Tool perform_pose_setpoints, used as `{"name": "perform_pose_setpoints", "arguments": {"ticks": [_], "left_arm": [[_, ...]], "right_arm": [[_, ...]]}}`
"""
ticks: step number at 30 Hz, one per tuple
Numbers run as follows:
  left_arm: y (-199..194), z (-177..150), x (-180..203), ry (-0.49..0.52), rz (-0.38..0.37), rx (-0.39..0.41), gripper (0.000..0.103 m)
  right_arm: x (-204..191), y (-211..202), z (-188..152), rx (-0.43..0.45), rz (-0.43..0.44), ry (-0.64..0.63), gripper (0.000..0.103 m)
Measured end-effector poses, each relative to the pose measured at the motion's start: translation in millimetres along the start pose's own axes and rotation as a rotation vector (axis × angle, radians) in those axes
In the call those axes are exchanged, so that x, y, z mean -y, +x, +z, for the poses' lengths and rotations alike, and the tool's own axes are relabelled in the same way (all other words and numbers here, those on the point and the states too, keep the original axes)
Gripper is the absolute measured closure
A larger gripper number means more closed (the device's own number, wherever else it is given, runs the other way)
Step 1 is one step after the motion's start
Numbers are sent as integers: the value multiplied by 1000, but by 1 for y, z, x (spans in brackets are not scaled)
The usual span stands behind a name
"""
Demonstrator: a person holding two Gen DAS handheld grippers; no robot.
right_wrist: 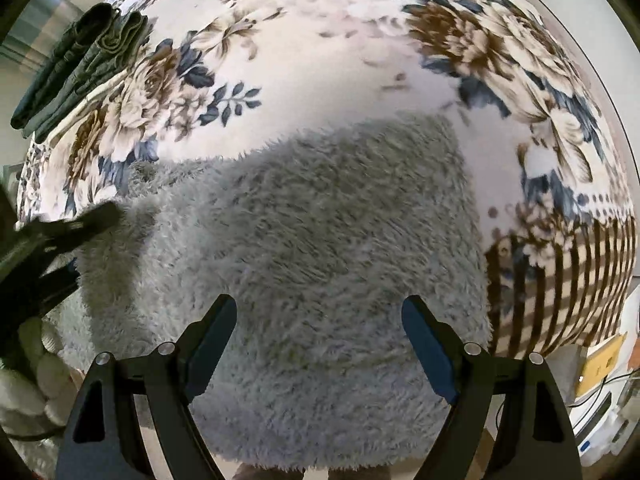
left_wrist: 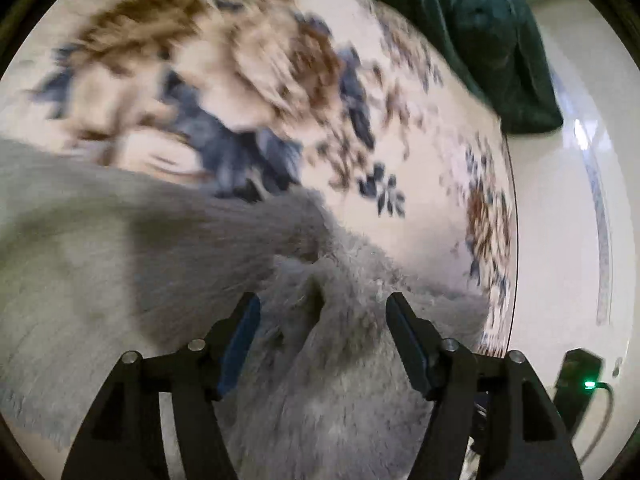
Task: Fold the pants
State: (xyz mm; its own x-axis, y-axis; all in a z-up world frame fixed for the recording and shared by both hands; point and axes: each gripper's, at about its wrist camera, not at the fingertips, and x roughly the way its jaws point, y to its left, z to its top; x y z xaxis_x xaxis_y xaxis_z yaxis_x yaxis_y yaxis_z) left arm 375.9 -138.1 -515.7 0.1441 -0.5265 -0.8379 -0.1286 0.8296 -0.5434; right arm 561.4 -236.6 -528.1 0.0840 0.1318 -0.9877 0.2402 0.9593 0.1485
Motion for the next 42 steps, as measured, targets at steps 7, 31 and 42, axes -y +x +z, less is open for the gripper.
{"name": "perform_pose_setpoints", "arguments": {"ticks": [7,31,42], "left_arm": [[-16,-1,-14,20,0,123,90],[-141,-90,-118,-257,256,198,7],[-168,-112,-260,-679,110,424,8]], "right_arm": [[-10,9,-1,-8,-39,-27,16],[-76,-14,-49,-86,-123,-94,0],[-118,10,-64,-194,-133,-168,0]]}}
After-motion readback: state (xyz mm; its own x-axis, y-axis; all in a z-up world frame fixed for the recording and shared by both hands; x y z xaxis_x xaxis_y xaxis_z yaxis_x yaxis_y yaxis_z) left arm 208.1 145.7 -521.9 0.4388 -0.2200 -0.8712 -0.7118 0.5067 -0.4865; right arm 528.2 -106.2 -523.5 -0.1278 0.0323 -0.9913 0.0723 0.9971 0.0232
